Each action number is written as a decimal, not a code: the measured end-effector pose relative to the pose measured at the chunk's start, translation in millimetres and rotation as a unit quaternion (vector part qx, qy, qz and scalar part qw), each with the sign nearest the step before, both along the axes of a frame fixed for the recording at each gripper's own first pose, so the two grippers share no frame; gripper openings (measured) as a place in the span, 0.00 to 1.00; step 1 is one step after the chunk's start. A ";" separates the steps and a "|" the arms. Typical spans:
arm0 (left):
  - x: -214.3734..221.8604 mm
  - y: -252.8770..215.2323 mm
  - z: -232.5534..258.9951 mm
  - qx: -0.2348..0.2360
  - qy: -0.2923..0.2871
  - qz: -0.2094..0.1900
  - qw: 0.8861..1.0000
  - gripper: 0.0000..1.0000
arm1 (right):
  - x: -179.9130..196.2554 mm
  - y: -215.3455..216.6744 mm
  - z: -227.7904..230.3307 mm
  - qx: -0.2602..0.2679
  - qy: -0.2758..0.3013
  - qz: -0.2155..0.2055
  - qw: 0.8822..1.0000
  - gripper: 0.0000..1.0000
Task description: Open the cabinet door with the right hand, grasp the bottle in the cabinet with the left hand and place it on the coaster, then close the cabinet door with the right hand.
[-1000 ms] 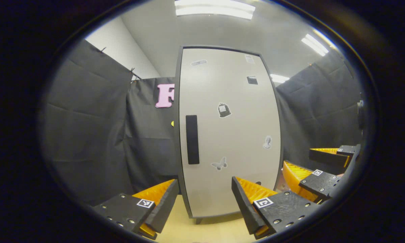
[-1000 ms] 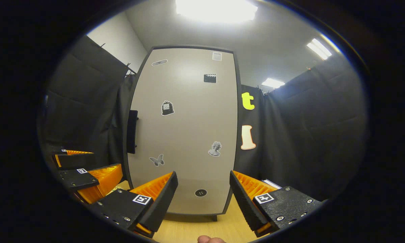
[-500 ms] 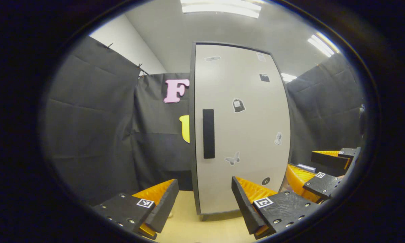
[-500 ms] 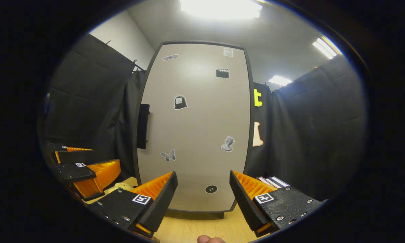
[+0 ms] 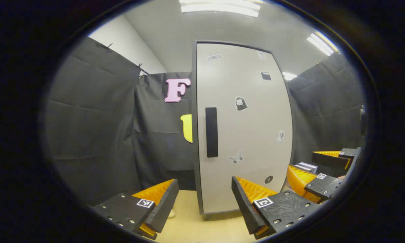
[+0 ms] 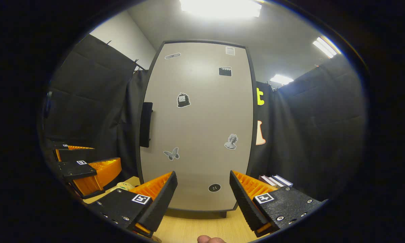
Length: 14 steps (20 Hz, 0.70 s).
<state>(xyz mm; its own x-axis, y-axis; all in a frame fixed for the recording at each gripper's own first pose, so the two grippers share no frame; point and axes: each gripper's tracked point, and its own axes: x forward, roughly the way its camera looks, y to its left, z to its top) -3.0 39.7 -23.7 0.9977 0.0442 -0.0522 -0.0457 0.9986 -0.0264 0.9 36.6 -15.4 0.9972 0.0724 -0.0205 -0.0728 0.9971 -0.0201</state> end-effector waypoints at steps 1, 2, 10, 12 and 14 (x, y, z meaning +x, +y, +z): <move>0.8 -1.9 0.8 0.001 0.000 -0.002 1.000 0.91 | 0.5 -1.3 -0.1 0.000 0.000 -0.002 1.000 0.96; 1.8 -2.9 0.7 0.003 -0.001 -0.002 1.000 0.91 | 1.1 -2.6 -0.5 0.001 0.001 -0.002 1.000 0.96; 2.6 -9.1 -8.1 0.009 0.008 -0.007 1.000 0.90 | 4.2 -7.8 -13.7 0.000 0.014 -0.006 1.000 0.96; 2.1 -7.8 -5.8 0.007 0.004 -0.006 1.000 0.94 | 5.7 -10.5 -13.6 0.001 0.014 -0.010 1.000 0.96; 2.6 -5.7 -2.0 0.006 -0.001 -0.004 1.000 0.91 | 7.4 -12.2 -11.2 0.003 0.014 -0.013 1.000 0.96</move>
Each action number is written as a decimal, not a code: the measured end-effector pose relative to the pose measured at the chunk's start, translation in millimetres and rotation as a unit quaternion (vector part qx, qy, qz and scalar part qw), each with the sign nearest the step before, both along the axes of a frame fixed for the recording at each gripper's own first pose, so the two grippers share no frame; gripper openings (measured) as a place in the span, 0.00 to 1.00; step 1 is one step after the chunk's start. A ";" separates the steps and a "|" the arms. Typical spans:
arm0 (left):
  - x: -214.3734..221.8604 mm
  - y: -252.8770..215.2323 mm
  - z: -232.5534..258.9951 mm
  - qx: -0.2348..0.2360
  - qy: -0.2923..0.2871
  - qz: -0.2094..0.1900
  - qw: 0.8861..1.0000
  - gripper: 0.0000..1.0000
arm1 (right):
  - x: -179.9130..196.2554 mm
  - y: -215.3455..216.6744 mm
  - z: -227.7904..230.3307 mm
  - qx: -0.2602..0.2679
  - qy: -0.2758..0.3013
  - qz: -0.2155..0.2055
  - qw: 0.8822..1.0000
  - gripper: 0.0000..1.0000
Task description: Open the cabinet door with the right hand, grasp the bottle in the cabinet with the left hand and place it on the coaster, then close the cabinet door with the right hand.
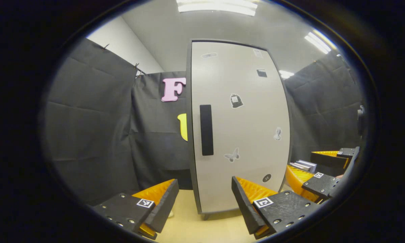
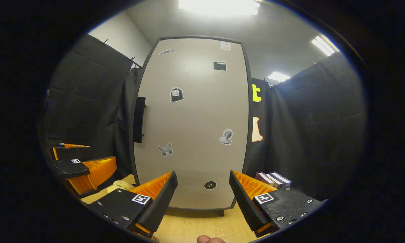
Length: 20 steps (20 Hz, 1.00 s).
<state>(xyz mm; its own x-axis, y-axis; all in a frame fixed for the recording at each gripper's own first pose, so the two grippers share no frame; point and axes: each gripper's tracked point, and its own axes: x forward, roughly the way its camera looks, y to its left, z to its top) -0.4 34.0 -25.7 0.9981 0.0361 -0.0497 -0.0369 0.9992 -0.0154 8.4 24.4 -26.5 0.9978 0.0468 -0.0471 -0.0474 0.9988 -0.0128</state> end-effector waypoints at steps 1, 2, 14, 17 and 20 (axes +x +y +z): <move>1.6 -0.6 1.4 -0.003 -0.001 -0.001 1.000 0.91 | 1.5 -0.8 1.9 0.000 -0.002 -0.002 1.000 0.96; 3.7 -2.2 0.9 -0.005 -0.001 -0.004 1.000 0.90 | 2.8 -1.9 3.2 0.000 -0.004 -0.003 1.000 0.96; -13.7 -5.9 -2.7 0.002 0.001 -0.015 1.000 0.91 | 52.3 -1.8 33.4 0.002 -0.021 -0.008 1.000 0.96; -30.1 -4.4 -2.0 0.007 0.003 -0.018 1.000 0.91 | 65.3 13.6 49.2 0.010 -0.027 0.006 1.000 0.96; -50.7 -2.0 -3.6 0.021 0.004 -0.019 1.000 0.94 | 73.6 40.3 67.1 0.011 -0.037 0.027 0.999 0.96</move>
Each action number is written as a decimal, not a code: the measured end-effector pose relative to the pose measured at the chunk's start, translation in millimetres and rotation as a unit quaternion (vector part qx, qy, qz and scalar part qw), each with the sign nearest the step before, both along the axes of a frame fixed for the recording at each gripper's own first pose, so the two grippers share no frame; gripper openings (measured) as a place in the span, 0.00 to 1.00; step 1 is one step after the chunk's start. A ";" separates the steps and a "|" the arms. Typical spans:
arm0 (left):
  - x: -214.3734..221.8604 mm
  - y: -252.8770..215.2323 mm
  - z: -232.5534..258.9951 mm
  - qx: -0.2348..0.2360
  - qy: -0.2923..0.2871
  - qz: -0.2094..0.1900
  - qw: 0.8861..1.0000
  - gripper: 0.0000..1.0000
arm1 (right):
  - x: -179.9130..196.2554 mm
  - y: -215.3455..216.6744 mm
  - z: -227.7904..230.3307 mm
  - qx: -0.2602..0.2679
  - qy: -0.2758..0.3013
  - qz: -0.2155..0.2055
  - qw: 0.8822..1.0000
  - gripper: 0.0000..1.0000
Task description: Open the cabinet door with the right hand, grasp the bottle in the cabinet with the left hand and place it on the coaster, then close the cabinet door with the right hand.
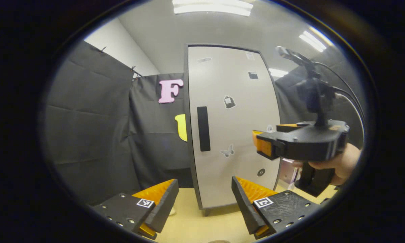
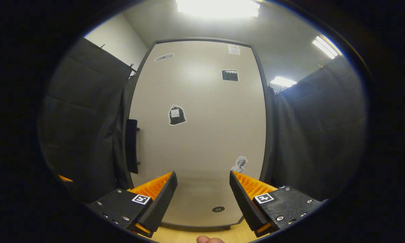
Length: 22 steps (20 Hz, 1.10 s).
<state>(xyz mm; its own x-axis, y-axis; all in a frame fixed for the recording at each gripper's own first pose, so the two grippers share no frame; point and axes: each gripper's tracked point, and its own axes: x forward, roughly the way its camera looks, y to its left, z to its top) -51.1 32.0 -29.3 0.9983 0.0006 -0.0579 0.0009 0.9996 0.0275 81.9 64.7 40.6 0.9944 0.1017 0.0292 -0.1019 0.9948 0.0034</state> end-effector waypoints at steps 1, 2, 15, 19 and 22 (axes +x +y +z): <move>-8.0 0.5 -0.8 0.004 0.001 0.001 1.000 0.91 | 2.9 11.2 5.5 0.000 -0.003 0.009 1.000 0.96; -16.8 0.5 -3.7 0.005 0.003 0.001 1.000 0.91 | 5.3 24.4 9.1 -0.003 -0.004 0.019 1.000 0.96; -96.9 77.1 -55.6 -0.052 0.055 0.087 0.993 0.94 | 52.8 165.4 2.8 -0.016 0.034 0.124 0.992 0.87; -101.0 89.5 -57.3 -0.057 0.054 0.097 0.992 0.94 | 59.3 160.6 0.1 -0.011 0.048 0.103 0.993 0.37; -99.4 90.4 -66.0 -0.060 0.058 0.097 0.992 0.91 | 58.8 162.0 -1.1 -0.002 0.066 0.128 0.990 0.30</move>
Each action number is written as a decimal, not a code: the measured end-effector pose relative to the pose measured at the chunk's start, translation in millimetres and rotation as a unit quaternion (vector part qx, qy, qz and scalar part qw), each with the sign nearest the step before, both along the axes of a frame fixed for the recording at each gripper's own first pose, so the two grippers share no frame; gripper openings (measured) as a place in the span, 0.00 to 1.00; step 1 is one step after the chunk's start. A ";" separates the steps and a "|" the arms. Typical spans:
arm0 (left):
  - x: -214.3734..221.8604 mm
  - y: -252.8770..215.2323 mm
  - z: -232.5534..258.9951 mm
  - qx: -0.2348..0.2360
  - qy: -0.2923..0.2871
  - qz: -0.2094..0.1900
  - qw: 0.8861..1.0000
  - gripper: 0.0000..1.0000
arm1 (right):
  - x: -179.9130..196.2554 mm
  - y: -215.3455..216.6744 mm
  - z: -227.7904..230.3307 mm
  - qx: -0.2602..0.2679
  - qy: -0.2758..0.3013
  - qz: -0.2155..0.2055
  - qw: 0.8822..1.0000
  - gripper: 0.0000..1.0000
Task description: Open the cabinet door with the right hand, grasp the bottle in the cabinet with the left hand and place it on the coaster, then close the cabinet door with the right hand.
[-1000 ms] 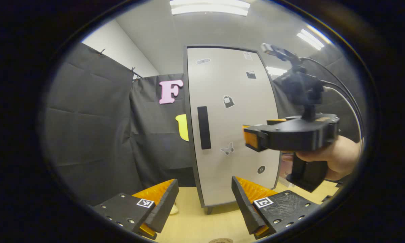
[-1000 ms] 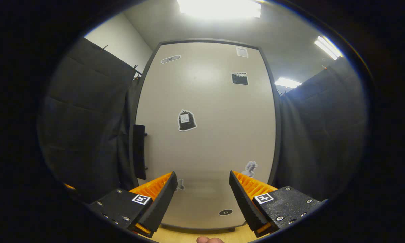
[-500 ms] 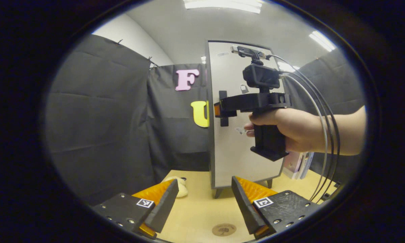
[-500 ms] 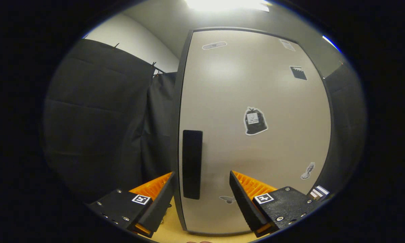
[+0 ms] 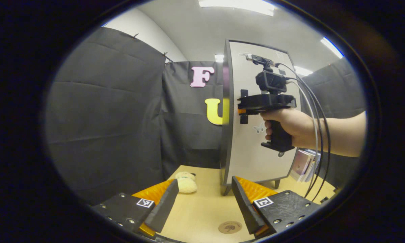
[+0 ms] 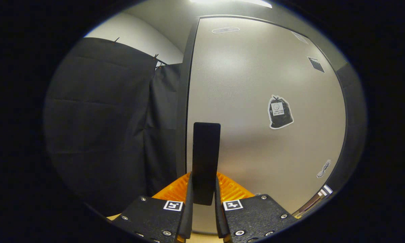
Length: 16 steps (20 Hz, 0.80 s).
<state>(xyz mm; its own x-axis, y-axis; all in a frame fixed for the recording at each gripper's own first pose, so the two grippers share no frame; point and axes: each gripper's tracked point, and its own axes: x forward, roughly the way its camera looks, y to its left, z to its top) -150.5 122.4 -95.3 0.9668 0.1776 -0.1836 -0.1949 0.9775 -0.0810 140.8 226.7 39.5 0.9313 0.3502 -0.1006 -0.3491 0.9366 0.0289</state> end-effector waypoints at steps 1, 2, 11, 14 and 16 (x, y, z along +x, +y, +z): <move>0.7 -0.1 -0.4 -0.003 0.000 -0.001 1.000 0.91 | -1.2 0.0 -0.1 -0.004 0.004 0.005 1.000 0.28; -0.2 -1.5 1.3 -0.005 0.000 -0.002 1.000 0.91 | -0.7 -0.7 -0.1 -0.007 0.006 0.009 1.000 0.25; 0.5 -1.2 2.9 -0.014 -0.004 -0.001 1.000 0.94 | -26.1 -5.8 2.1 -0.005 0.019 0.077 0.997 0.20; 1.4 2.2 0.4 -0.025 -0.002 0.011 1.000 0.91 | -41.1 -8.4 5.6 0.001 0.022 0.105 0.994 0.21; 2.7 3.1 2.4 -0.024 -0.003 0.020 1.000 0.91 | -51.3 -10.9 8.6 0.005 0.023 0.123 0.992 0.20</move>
